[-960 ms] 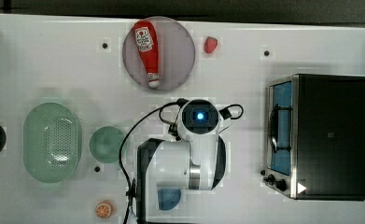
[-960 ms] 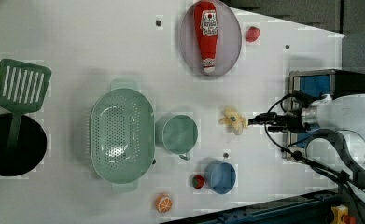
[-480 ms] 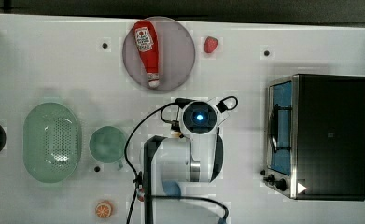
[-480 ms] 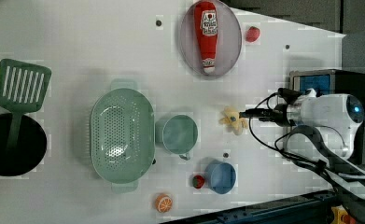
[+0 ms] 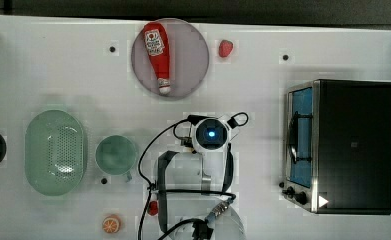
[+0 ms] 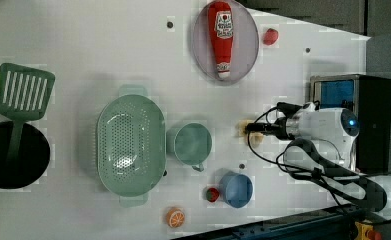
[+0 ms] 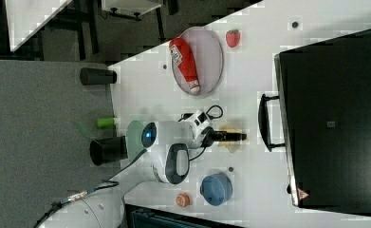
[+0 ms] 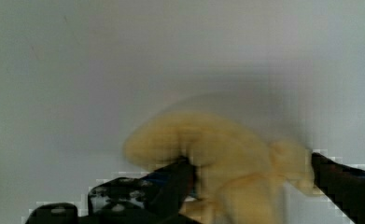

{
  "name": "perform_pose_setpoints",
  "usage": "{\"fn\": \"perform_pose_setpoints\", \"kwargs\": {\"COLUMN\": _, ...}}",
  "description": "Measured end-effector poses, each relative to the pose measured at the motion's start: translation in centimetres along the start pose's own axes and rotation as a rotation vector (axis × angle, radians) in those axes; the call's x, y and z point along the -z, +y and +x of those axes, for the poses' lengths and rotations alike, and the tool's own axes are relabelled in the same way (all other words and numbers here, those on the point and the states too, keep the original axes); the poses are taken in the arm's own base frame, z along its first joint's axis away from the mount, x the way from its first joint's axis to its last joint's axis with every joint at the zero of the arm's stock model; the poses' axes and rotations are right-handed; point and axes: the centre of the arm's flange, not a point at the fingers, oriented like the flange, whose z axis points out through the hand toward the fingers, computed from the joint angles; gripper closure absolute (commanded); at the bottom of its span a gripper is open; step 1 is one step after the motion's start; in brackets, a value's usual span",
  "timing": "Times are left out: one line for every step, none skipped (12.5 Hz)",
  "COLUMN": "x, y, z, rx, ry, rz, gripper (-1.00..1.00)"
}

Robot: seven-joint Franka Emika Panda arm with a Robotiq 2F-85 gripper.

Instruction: Pick Banana and place it in mug.

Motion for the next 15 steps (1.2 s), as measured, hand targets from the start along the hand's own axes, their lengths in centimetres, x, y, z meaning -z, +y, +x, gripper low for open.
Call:
{"fn": "perform_pose_setpoints", "kwargs": {"x": 0.1, "y": -0.3, "z": 0.0, "rx": 0.024, "ry": 0.003, "rz": -0.004, "gripper": -0.69}}
{"fn": "perform_pose_setpoints", "kwargs": {"x": 0.4, "y": -0.3, "z": -0.1, "rx": 0.028, "ry": 0.017, "rz": -0.004, "gripper": -0.43}}
{"fn": "perform_pose_setpoints", "kwargs": {"x": 0.6, "y": -0.4, "z": 0.0, "rx": 0.034, "ry": 0.038, "rz": -0.002, "gripper": -0.2}}
{"fn": "perform_pose_setpoints", "kwargs": {"x": 0.7, "y": -0.7, "z": 0.2, "rx": 0.037, "ry": 0.04, "rz": 0.002, "gripper": 0.02}}
{"fn": "perform_pose_setpoints", "kwargs": {"x": 1.0, "y": -1.0, "z": 0.4, "rx": 0.036, "ry": 0.044, "rz": 0.004, "gripper": 0.24}}
{"fn": "perform_pose_setpoints", "kwargs": {"x": 1.5, "y": -0.9, "z": 0.6, "rx": 0.02, "ry": 0.054, "rz": 0.011, "gripper": 0.38}}
{"fn": "perform_pose_setpoints", "kwargs": {"x": 2.0, "y": -0.7, "z": 0.7, "rx": 0.015, "ry": 0.063, "rz": 0.013, "gripper": 0.38}}
{"fn": "perform_pose_setpoints", "kwargs": {"x": 2.4, "y": -0.1, "z": 0.5, "rx": 0.007, "ry": 0.069, "rz": 0.01, "gripper": 0.38}}
{"fn": "perform_pose_setpoints", "kwargs": {"x": 2.8, "y": 0.4, "z": 0.4, "rx": -0.003, "ry": 0.072, "rz": 0.01, "gripper": 0.38}}
{"fn": "perform_pose_setpoints", "kwargs": {"x": 3.5, "y": 0.5, "z": -0.1, "rx": 0.004, "ry": 0.065, "rz": 0.008, "gripper": 0.38}}
{"fn": "perform_pose_setpoints", "kwargs": {"x": 4.8, "y": 0.5, "z": -0.7, "rx": 0.015, "ry": 0.051, "rz": 0.006, "gripper": 0.38}}
{"fn": "perform_pose_setpoints", "kwargs": {"x": 6.8, "y": 0.7, "z": -0.8, "rx": 0.003, "ry": 0.048, "rz": 0.012, "gripper": 0.38}}
{"fn": "perform_pose_setpoints", "kwargs": {"x": 9.1, "y": 1.0, "z": -0.5, "rx": -0.011, "ry": 0.056, "rz": 0.023, "gripper": 0.38}}
{"fn": "perform_pose_setpoints", "kwargs": {"x": 11.5, "y": 1.3, "z": -0.3, "rx": -0.016, "ry": 0.041, "rz": 0.026, "gripper": 0.38}}
{"fn": "perform_pose_setpoints", "kwargs": {"x": 14.2, "y": 1.8, "z": -0.6, "rx": -0.014, "ry": 0.025, "rz": 0.019, "gripper": 0.38}}
